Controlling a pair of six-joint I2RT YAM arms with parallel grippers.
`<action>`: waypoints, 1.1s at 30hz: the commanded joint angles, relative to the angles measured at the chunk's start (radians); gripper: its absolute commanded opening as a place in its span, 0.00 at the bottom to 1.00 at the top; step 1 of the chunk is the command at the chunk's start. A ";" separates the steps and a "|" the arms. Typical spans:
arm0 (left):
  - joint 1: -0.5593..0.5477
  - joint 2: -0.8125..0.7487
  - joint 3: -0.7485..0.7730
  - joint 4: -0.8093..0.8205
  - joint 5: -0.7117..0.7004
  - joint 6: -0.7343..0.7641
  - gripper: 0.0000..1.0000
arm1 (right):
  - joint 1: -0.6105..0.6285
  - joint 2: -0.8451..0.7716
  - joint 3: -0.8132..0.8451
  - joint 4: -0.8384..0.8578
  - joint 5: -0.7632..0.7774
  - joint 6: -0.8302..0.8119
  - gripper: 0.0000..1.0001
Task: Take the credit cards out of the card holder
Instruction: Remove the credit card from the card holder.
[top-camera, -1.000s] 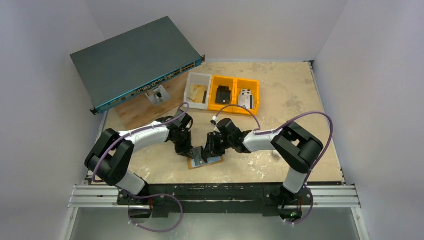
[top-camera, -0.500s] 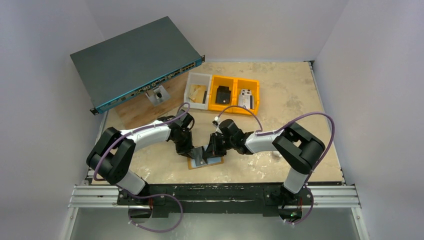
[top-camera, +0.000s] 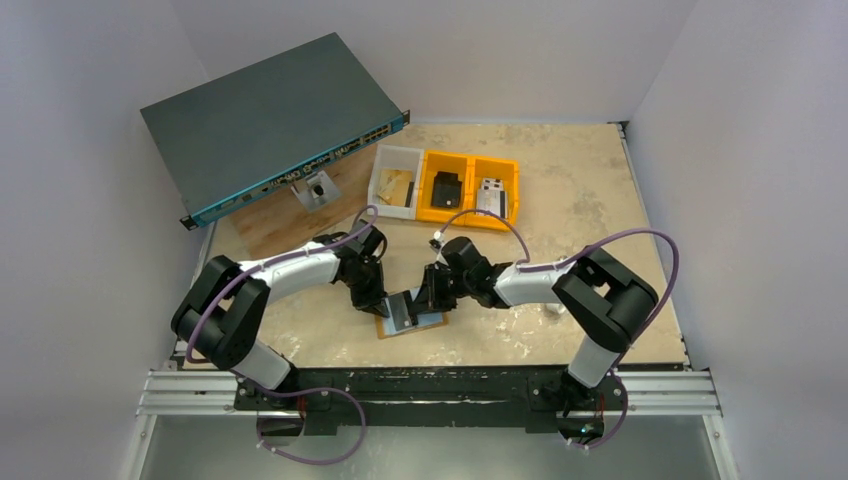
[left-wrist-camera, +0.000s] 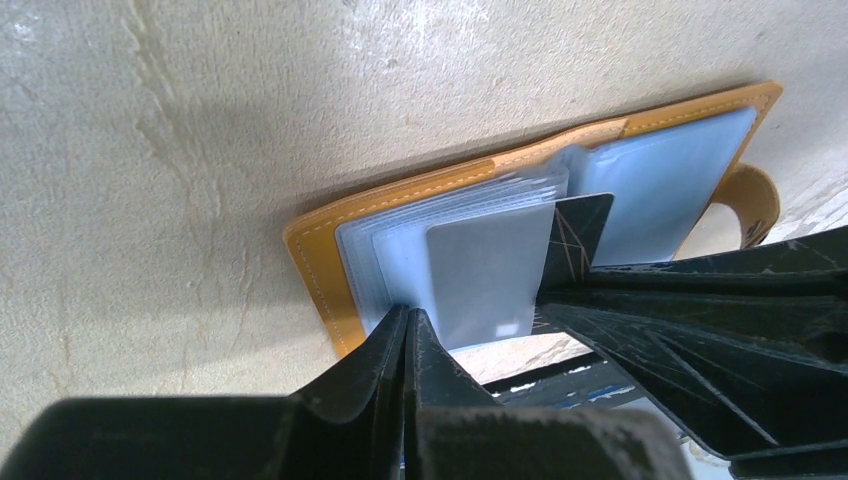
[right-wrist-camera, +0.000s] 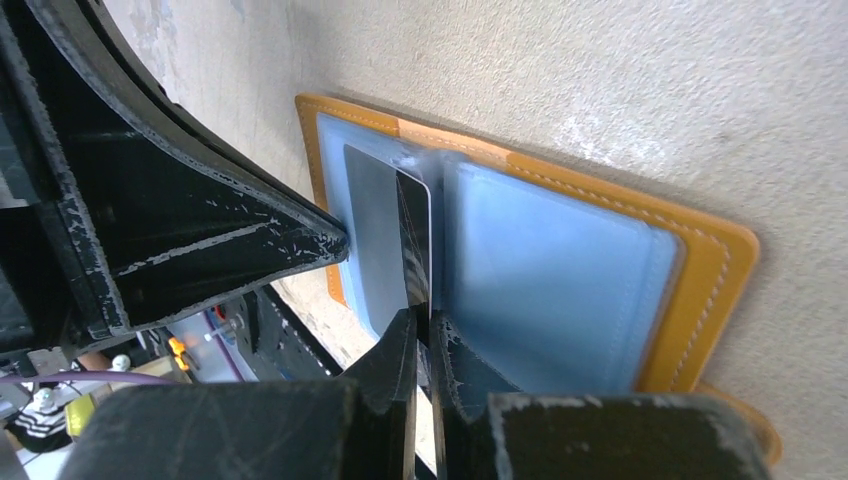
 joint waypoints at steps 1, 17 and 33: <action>0.007 0.042 -0.064 -0.005 -0.134 0.015 0.00 | -0.031 -0.043 -0.023 -0.057 0.071 -0.025 0.00; 0.008 0.053 -0.057 0.013 -0.108 0.018 0.00 | -0.047 0.048 -0.049 0.119 -0.077 0.024 0.25; 0.007 0.035 -0.050 -0.012 -0.124 0.021 0.00 | -0.093 -0.088 -0.046 -0.054 0.036 -0.050 0.00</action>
